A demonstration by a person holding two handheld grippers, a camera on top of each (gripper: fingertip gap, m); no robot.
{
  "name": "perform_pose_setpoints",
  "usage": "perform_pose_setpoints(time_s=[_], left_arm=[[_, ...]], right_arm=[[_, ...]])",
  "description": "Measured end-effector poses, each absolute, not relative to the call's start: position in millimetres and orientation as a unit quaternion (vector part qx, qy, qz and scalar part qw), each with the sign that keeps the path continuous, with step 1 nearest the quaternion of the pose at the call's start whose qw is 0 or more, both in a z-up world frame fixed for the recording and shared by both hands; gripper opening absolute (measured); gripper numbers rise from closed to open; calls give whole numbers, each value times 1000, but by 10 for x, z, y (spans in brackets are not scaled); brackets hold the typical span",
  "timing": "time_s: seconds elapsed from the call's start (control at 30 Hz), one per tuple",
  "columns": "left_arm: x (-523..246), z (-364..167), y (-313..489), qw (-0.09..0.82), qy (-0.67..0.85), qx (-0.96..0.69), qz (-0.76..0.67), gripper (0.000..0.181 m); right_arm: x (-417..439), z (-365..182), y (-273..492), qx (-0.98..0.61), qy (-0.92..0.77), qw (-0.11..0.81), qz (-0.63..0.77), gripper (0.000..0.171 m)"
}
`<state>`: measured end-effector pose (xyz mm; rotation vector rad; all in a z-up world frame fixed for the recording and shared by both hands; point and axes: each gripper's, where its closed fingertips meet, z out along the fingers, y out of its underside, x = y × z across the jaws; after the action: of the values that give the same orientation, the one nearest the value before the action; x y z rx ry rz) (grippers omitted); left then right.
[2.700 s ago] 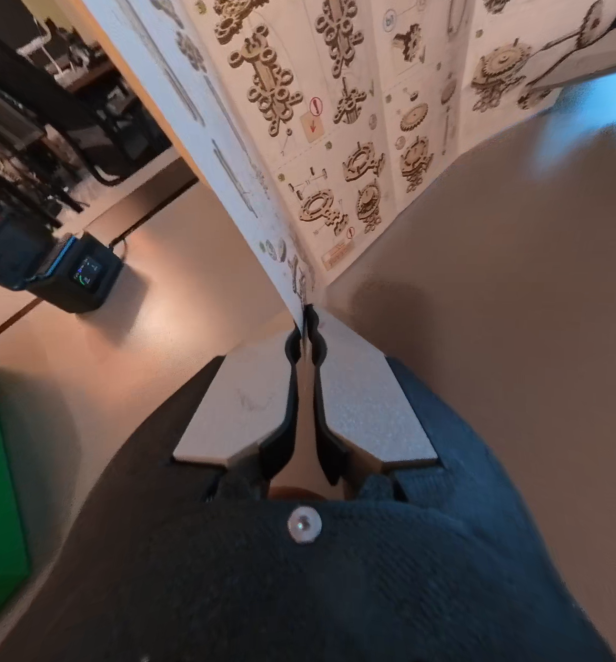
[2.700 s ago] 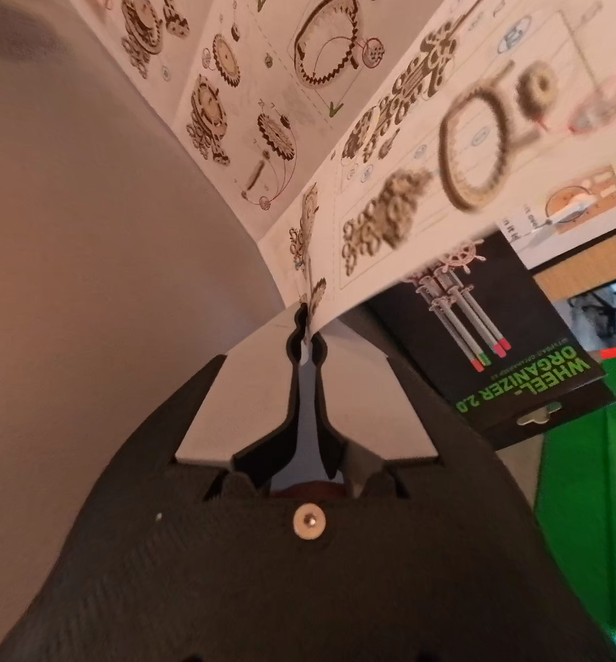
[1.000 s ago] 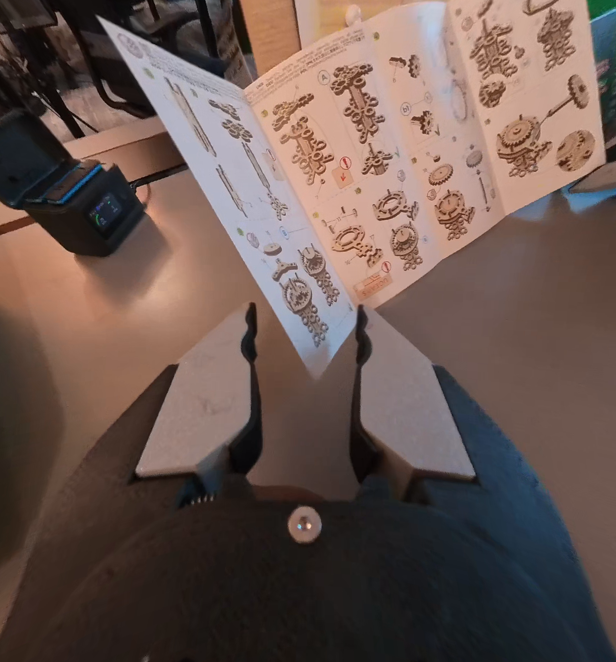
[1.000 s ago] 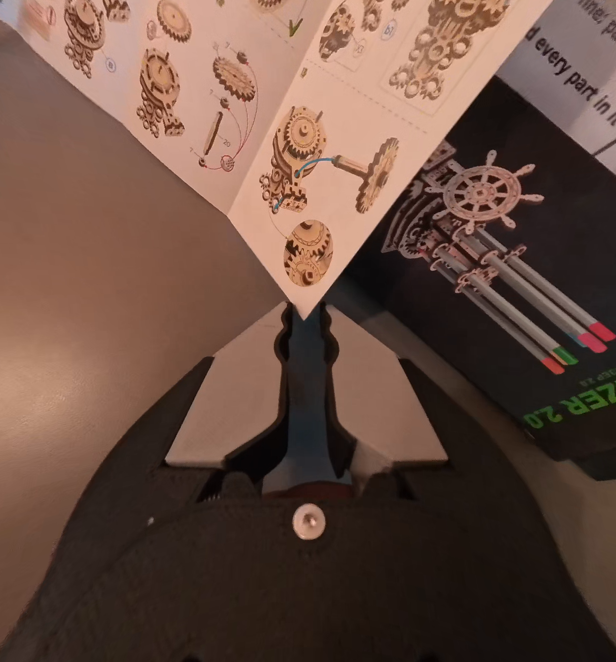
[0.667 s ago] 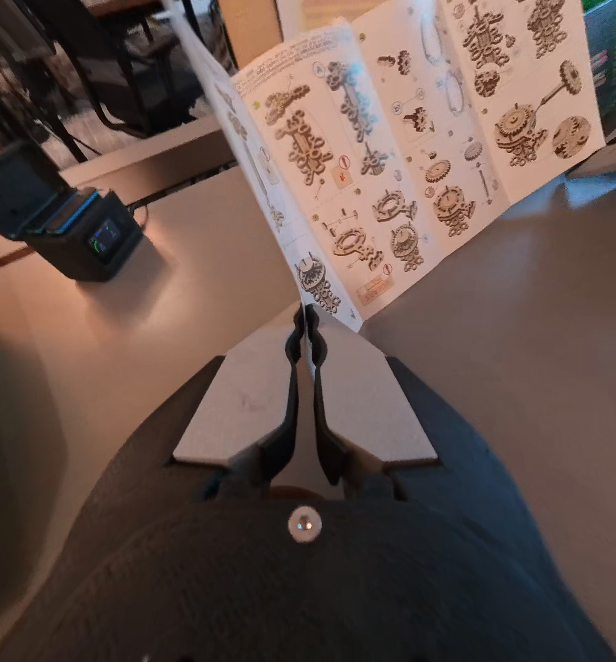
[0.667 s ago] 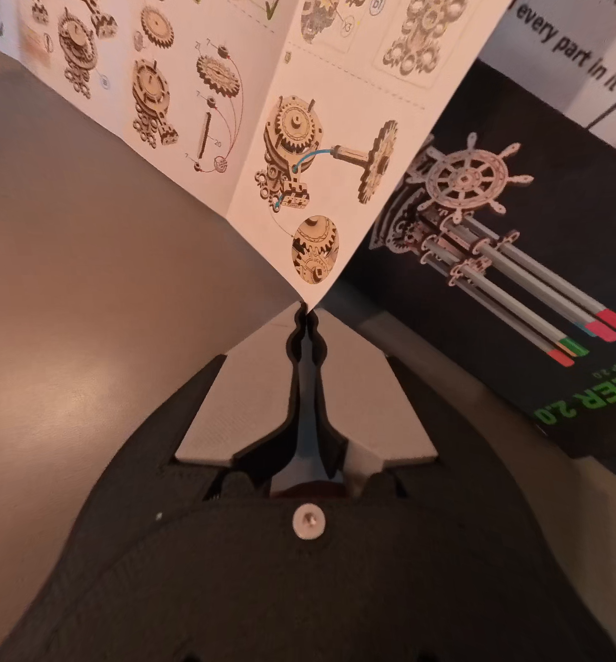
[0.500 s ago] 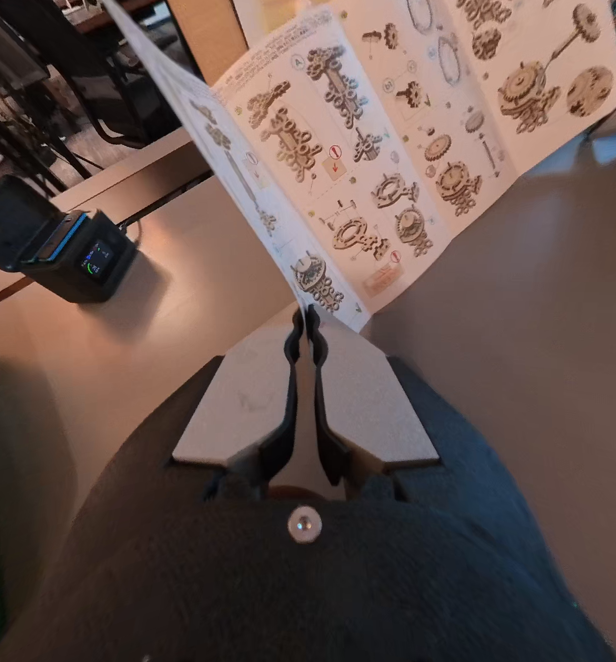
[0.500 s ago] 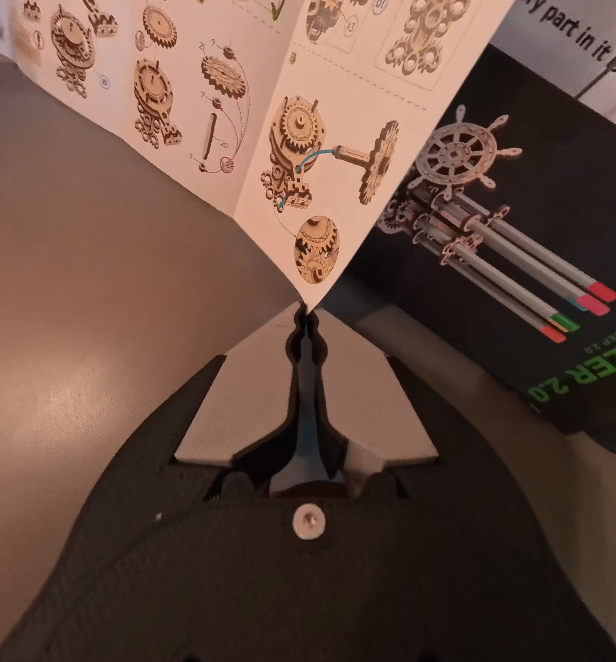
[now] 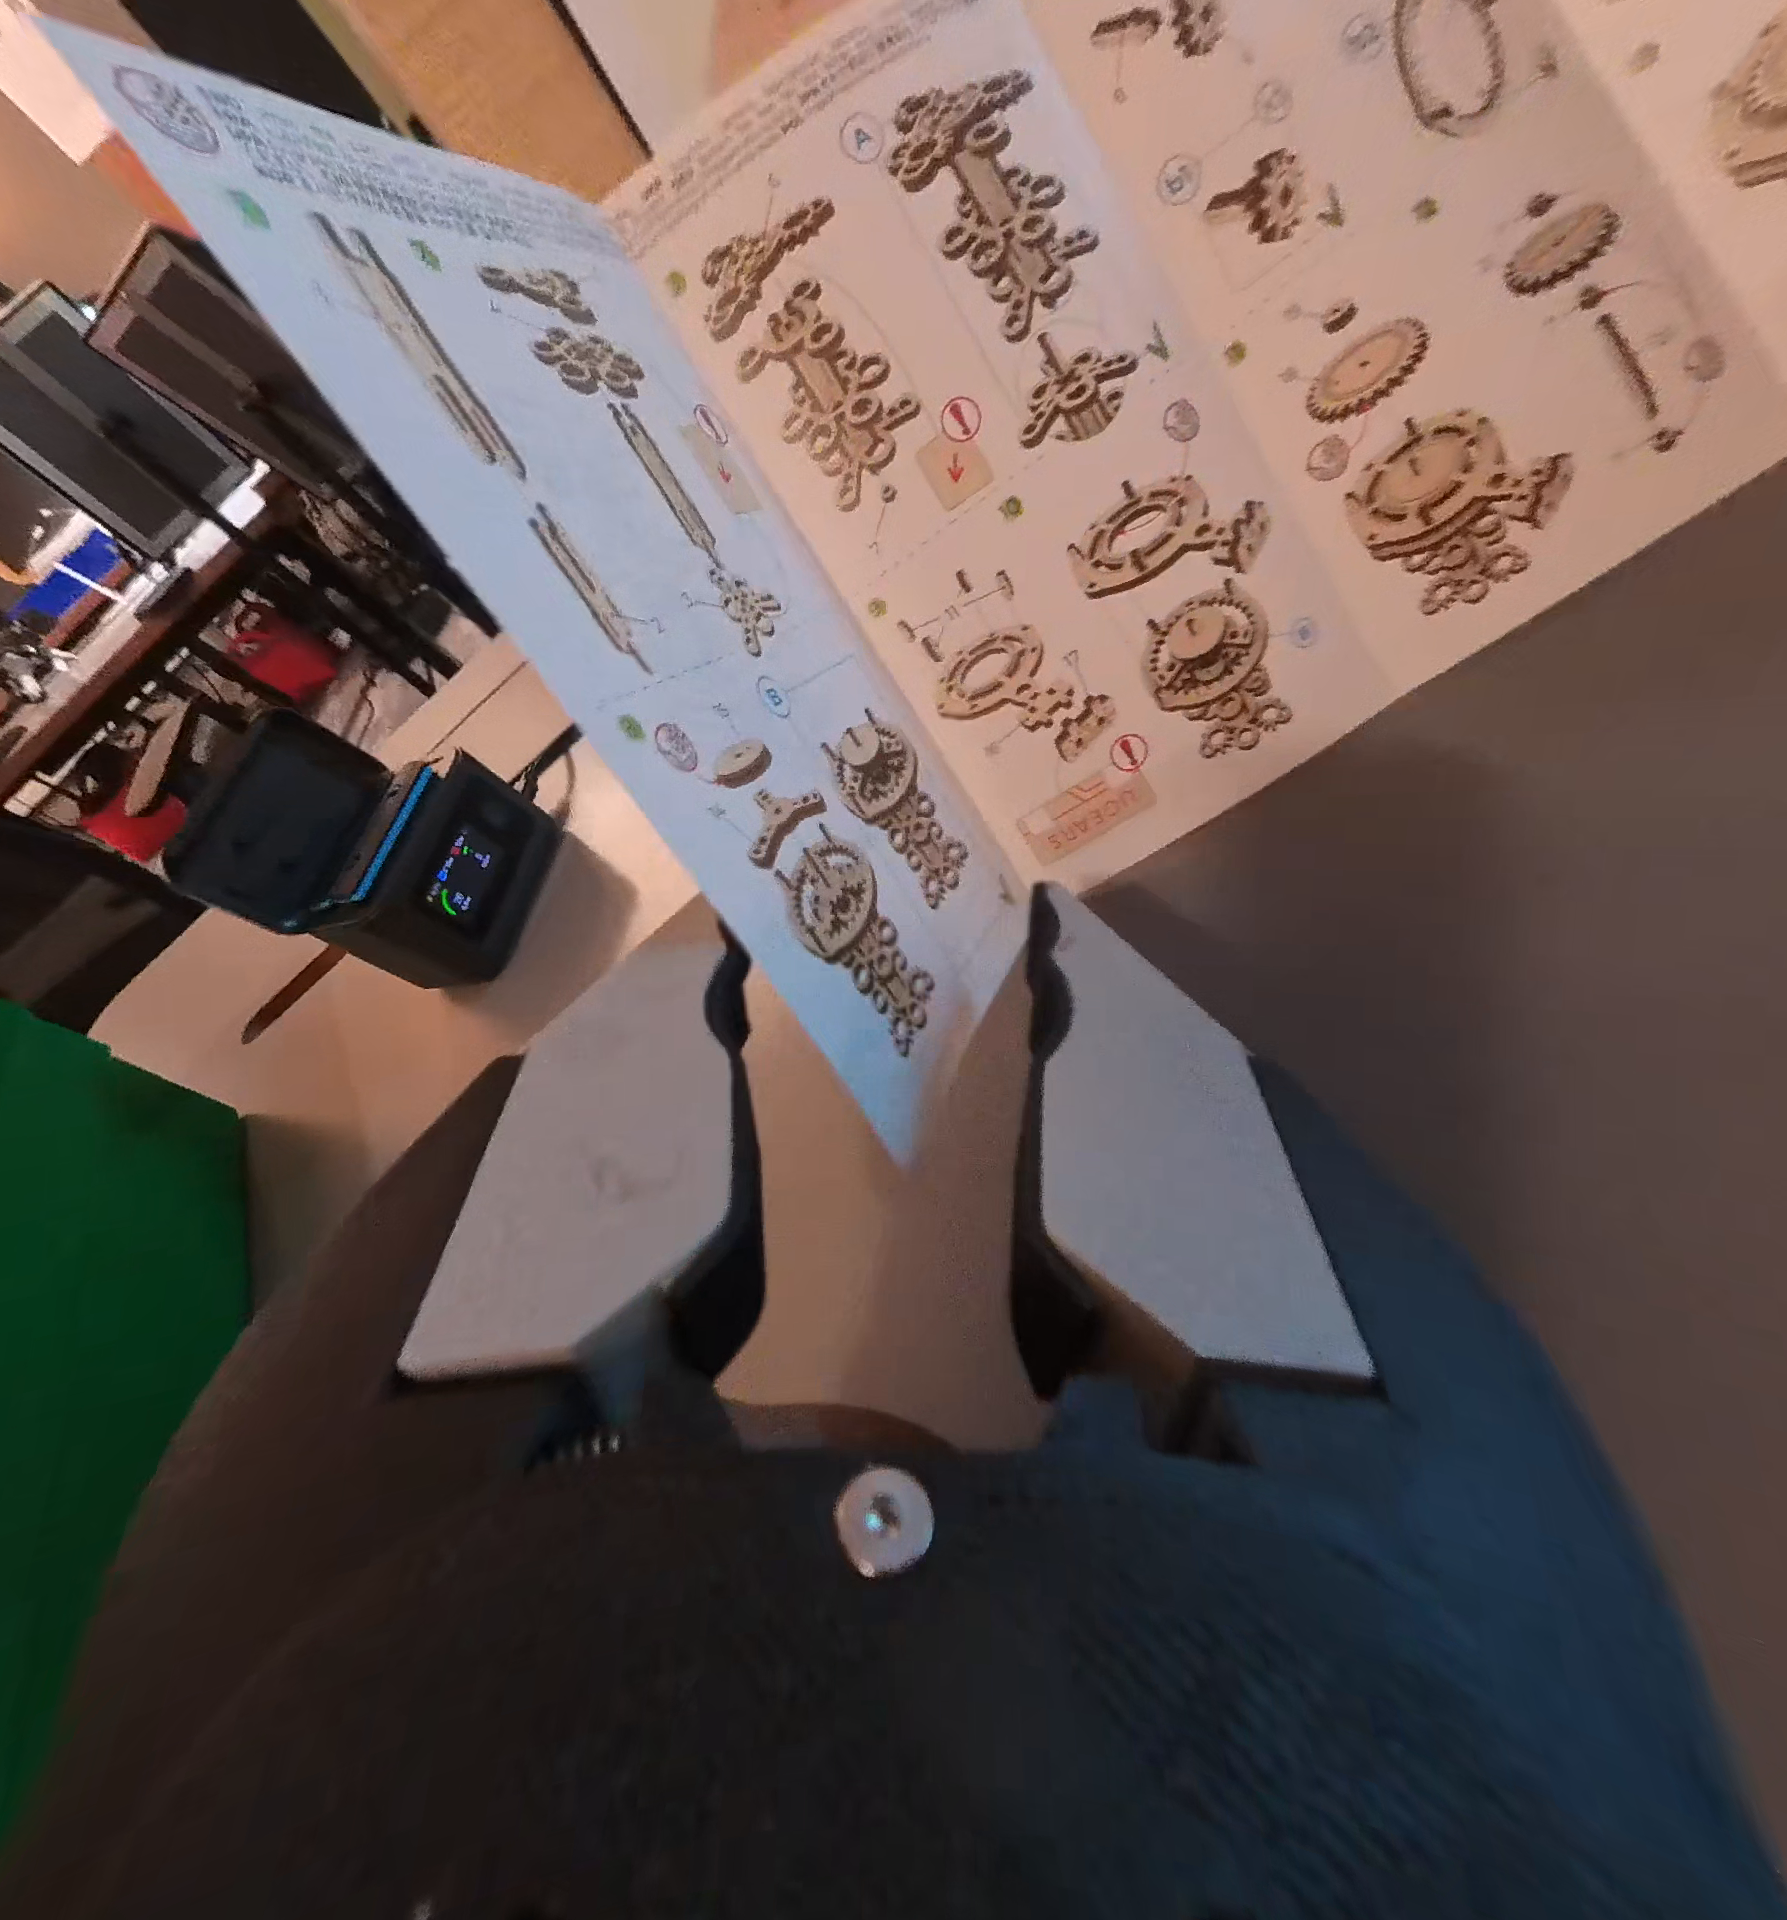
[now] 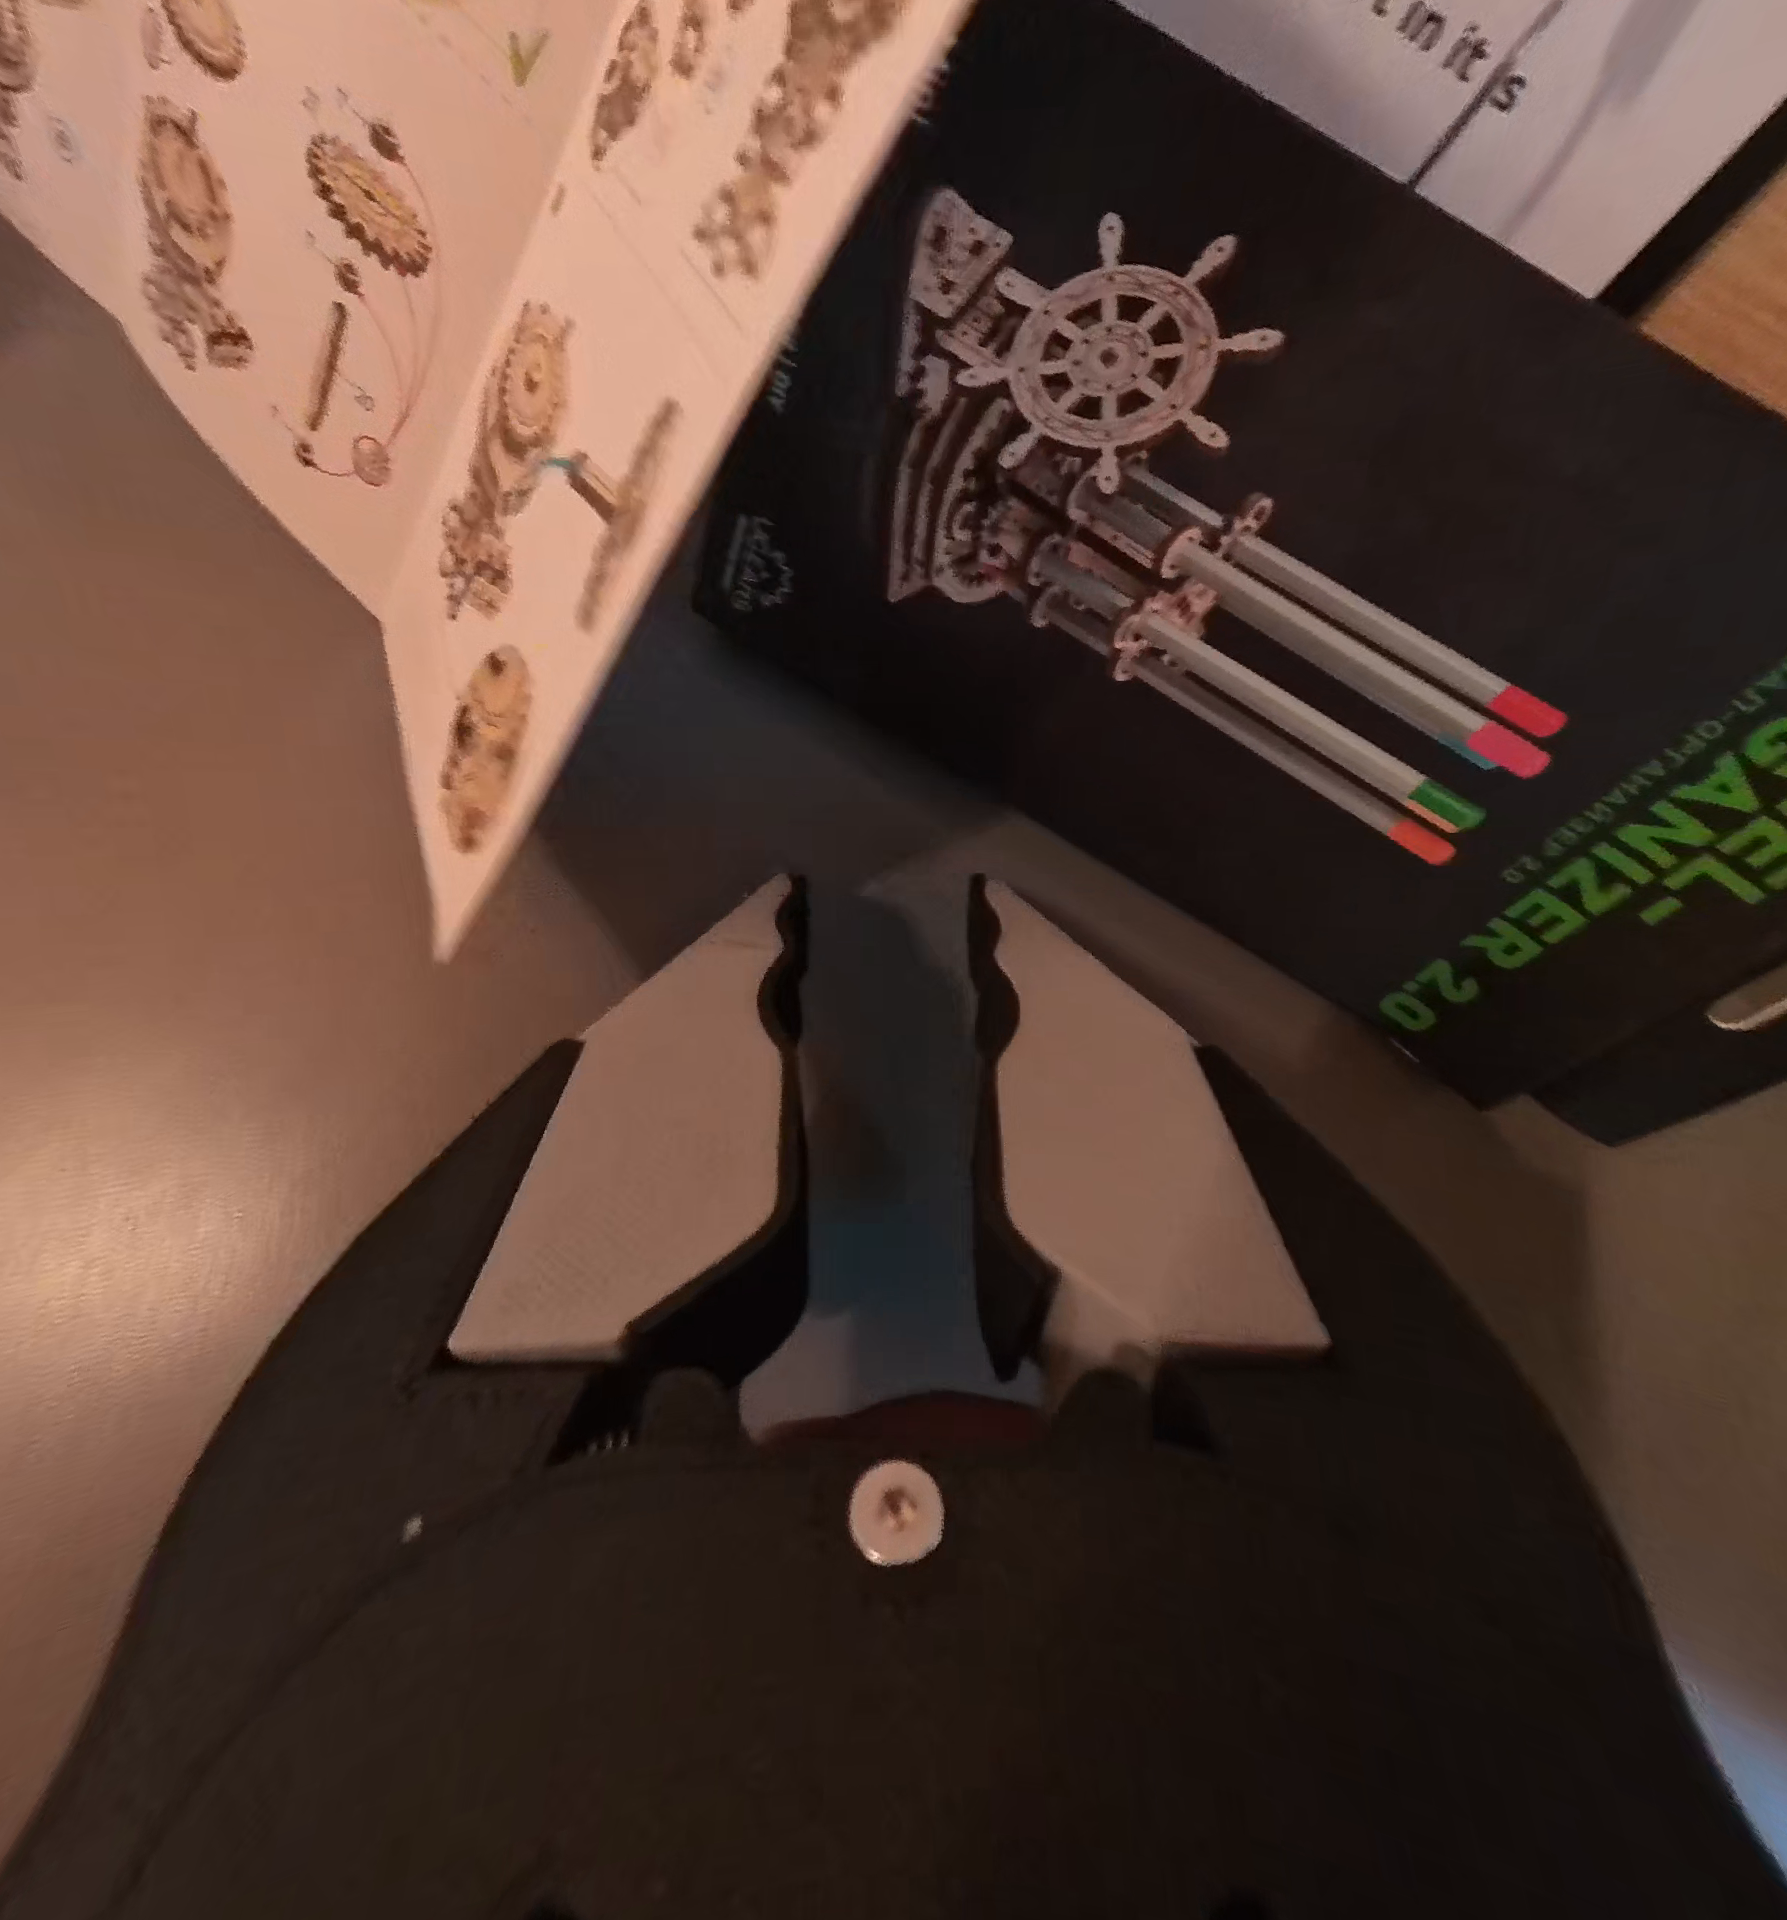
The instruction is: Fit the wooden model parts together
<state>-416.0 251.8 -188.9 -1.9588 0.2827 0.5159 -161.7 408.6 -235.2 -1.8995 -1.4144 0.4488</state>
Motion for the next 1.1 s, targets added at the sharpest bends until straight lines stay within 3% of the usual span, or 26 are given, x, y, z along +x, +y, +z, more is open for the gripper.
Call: perform_pose_setpoints(time_s=[0.17,0.37,0.47,0.63,0.7,0.73,0.77,1.1], left_arm=[[-4140,-1791,2346,549,86,-811,181,71],[-4289,-1657,2158,593,8,-799,97,71],[-4357,-1643,2154,600,-24,-797,69,65],[-4421,-1697,2299,588,-49,-807,30,53],[-4368,-1744,2367,576,-35,-817,11,37],[-4330,-1757,2390,572,-23,-820,5,20],[-4306,-1763,2403,571,-15,-821,5,1],[-4246,-1653,2416,602,24,-797,38,0]], right_arm=[[-1486,-2113,4217,-743,-511,391,185,28],[-1582,-1819,4004,-717,-479,375,342,37],[-1693,-1888,3884,-718,-478,335,379,45],[-1890,-2047,3877,-719,-494,315,373,43],[-1945,-2079,3845,-714,-504,306,377,27],[-1959,-2092,3830,-708,-514,306,375,6],[-1961,-2106,3826,-704,-524,308,367,0],[-1966,-2015,4000,-670,-549,408,288,0]])
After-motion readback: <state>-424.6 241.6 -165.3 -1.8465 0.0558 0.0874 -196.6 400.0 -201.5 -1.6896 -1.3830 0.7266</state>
